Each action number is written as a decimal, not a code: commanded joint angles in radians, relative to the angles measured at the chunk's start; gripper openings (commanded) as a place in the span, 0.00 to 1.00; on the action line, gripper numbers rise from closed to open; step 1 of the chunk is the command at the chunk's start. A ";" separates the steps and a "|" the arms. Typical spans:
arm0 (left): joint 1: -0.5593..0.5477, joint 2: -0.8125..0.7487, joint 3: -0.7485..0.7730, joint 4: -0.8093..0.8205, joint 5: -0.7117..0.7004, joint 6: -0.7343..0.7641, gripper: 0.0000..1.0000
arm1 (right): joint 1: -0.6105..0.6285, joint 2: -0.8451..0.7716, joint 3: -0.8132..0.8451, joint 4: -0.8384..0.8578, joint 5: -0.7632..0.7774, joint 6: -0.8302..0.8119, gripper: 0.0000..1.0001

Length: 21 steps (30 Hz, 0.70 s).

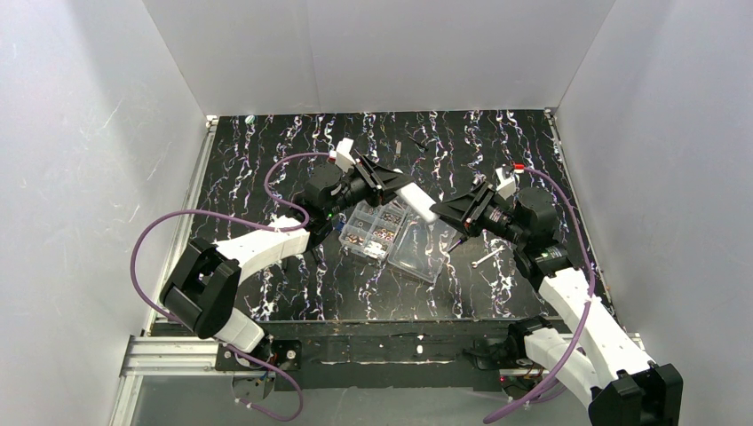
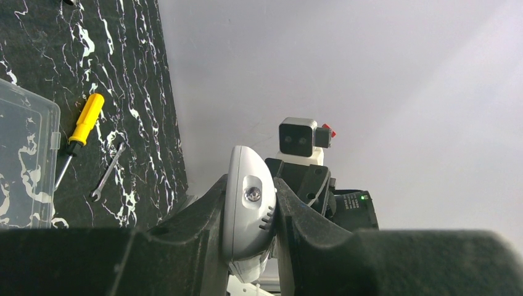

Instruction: Load the batteries into the remote control

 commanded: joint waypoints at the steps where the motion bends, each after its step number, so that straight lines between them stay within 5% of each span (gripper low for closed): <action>1: -0.002 -0.017 0.035 0.077 0.021 0.017 0.00 | -0.006 -0.001 0.024 0.017 -0.003 -0.035 0.30; 10: -0.001 -0.023 0.030 0.078 0.009 0.021 0.00 | -0.023 -0.003 0.010 0.076 -0.019 -0.012 0.71; 21: -0.002 0.015 0.074 0.137 -0.024 -0.015 0.00 | -0.036 0.065 -0.120 0.479 -0.059 0.227 0.69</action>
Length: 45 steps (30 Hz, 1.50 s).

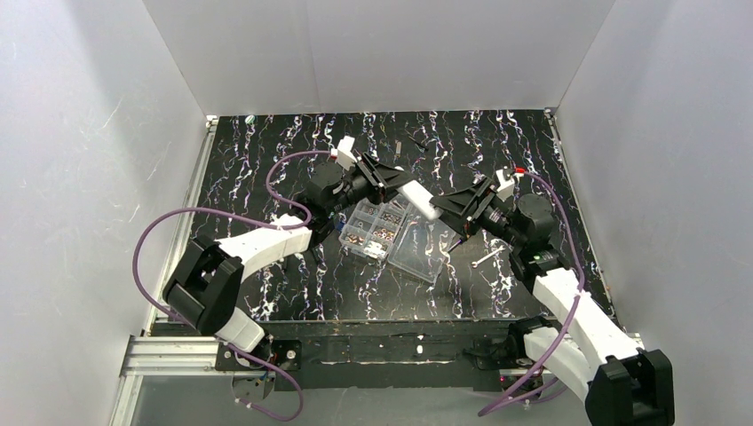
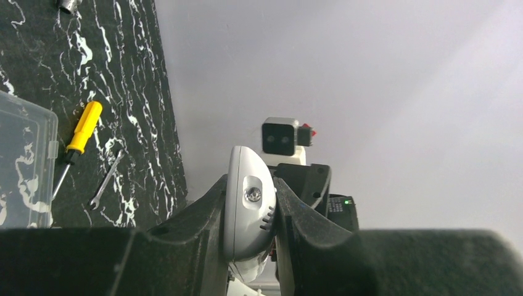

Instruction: Load the batteries into the remote control

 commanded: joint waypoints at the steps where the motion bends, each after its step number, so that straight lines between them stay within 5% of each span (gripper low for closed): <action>1: -0.001 0.003 0.060 0.141 -0.018 -0.021 0.00 | -0.006 0.042 -0.014 0.238 -0.039 0.114 0.68; 19: -0.005 0.042 0.081 0.174 -0.016 -0.042 0.00 | -0.006 0.092 0.006 0.292 -0.053 0.122 0.54; 45: -0.008 0.054 0.089 0.180 -0.002 -0.047 0.00 | -0.006 0.147 0.010 0.377 -0.049 0.155 0.49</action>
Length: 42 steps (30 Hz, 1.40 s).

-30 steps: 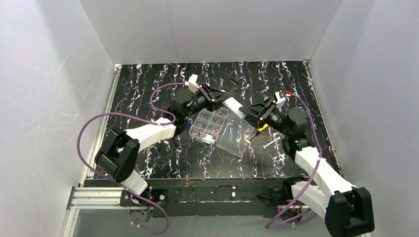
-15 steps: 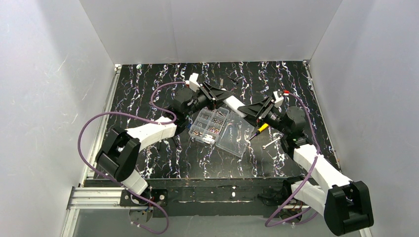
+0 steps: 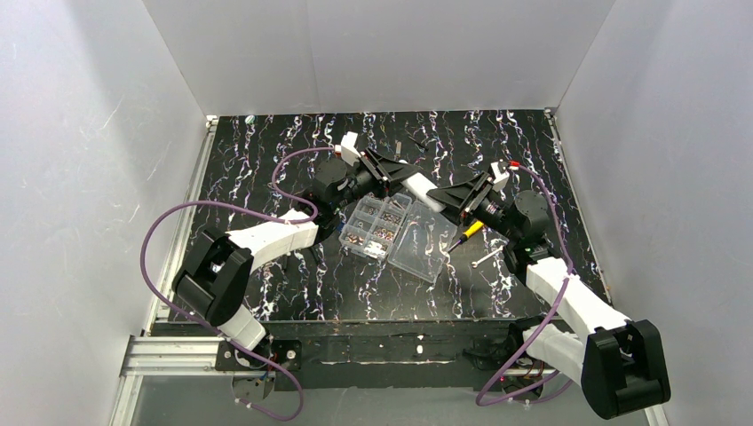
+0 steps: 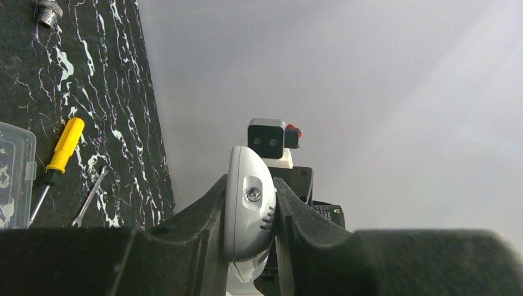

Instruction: Load the batteries into the remote control

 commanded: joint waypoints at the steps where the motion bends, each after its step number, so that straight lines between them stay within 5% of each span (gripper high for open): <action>1: -0.004 -0.016 0.039 0.106 0.020 -0.007 0.00 | -0.005 0.000 0.030 0.070 -0.005 0.007 0.49; 16: -0.006 -0.012 0.035 0.119 0.036 -0.009 0.00 | -0.005 0.004 0.026 0.077 -0.005 0.007 0.30; 19: -0.005 -0.008 0.041 0.122 0.048 -0.007 0.00 | -0.005 0.005 0.024 0.090 -0.004 0.012 0.19; 21: -0.006 -0.003 0.047 0.127 0.057 -0.008 0.07 | -0.005 0.004 0.020 0.097 -0.005 0.013 0.04; 25: -0.006 0.003 0.061 0.130 0.077 -0.006 0.25 | -0.005 0.003 0.015 0.097 0.000 0.018 0.01; 30: -0.005 -0.002 0.061 0.065 0.082 -0.011 0.69 | -0.005 -0.001 0.014 0.098 0.001 0.018 0.01; 32: -0.006 -0.011 0.063 0.022 0.092 -0.005 0.97 | -0.006 -0.007 0.016 0.093 0.007 0.013 0.01; 42: -0.002 -0.126 0.039 -0.269 0.112 0.128 0.98 | -0.083 -0.062 0.097 -0.201 0.018 -0.140 0.01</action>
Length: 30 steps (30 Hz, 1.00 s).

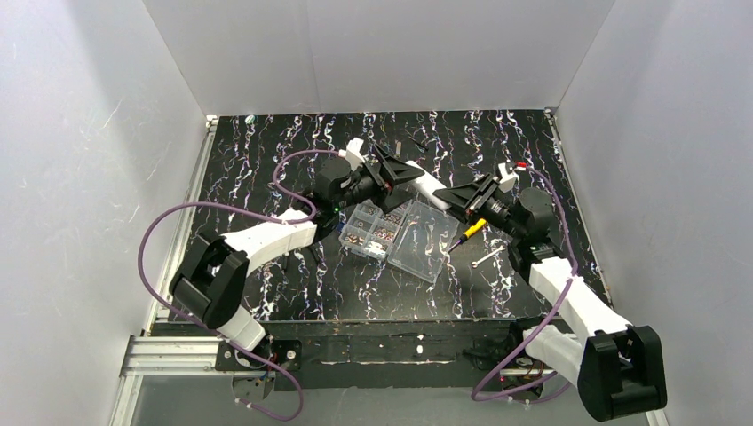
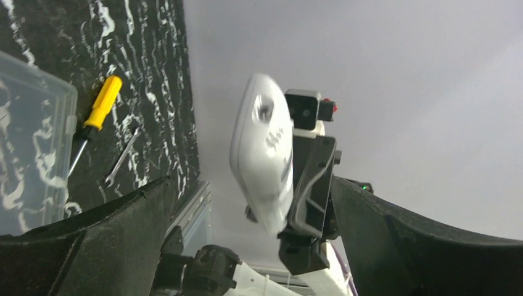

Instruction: Load the batteries into the remote control

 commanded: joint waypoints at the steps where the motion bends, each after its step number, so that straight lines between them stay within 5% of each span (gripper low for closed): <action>1: 0.003 -0.145 0.023 -0.188 0.030 0.110 0.98 | -0.051 -0.071 0.109 -0.204 0.032 -0.158 0.01; 5: 0.011 -0.222 0.093 -0.688 -0.024 0.209 0.98 | -0.061 -0.111 0.214 -0.501 0.159 -0.402 0.01; 11: 0.018 -0.287 0.176 -1.044 -0.100 0.458 0.98 | -0.061 -0.008 0.507 -1.024 0.423 -0.769 0.01; 20: 0.065 -0.261 0.345 -1.435 -0.179 0.629 0.98 | 0.033 0.299 0.845 -1.529 0.919 -1.038 0.01; 26: 0.092 -0.258 0.356 -1.494 -0.150 0.635 0.98 | 0.133 0.538 0.946 -1.772 1.202 -1.065 0.01; 30: 0.098 -0.251 0.344 -1.503 -0.111 0.619 0.98 | 0.164 0.609 0.940 -1.813 1.255 -1.041 0.01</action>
